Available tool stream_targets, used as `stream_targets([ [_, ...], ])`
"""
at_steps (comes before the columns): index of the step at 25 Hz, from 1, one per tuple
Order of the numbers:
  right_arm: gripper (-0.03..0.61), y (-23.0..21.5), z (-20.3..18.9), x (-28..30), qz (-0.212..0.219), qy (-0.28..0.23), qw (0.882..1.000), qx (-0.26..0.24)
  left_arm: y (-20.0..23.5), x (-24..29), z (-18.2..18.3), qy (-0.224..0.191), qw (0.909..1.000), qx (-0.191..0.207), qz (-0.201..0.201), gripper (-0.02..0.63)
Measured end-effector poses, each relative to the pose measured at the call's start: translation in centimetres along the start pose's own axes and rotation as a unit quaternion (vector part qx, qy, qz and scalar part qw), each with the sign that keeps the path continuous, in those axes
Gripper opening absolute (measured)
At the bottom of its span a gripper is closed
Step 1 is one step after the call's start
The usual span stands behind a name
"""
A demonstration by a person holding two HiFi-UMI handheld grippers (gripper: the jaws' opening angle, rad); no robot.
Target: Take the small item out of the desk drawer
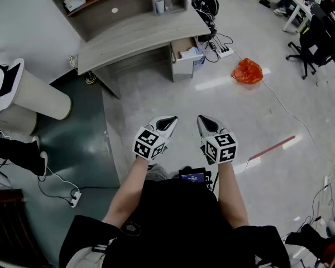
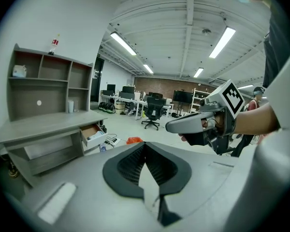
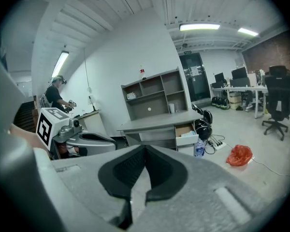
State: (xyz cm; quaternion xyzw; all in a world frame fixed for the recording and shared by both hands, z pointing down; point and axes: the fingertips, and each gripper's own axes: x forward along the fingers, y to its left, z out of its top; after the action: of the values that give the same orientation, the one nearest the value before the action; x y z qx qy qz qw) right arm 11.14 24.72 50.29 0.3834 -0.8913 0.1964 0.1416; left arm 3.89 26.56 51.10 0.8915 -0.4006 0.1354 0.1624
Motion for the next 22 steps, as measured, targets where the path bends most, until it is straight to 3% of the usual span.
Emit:
stream_targets([
  [5,-0.002,-0.7,0.0,0.4,0.002,-0.002,1.000,0.015,0.6,0.5,0.7,-0.010,0.9999,-0.011,0.006,0.000],
  [13,-0.002,-2.3,0.3,1.7,-0.011,0.005,1.000,0.016,1.6,3.1,1.1,-0.009,0.9997,-0.012,-0.019,0.000],
  [22,-0.002,-5.5,3.5,4.7,-0.024,0.006,1.000,0.015,5.1,6.8,3.8,-0.009,0.9993,-0.006,-0.036,0.000],
])
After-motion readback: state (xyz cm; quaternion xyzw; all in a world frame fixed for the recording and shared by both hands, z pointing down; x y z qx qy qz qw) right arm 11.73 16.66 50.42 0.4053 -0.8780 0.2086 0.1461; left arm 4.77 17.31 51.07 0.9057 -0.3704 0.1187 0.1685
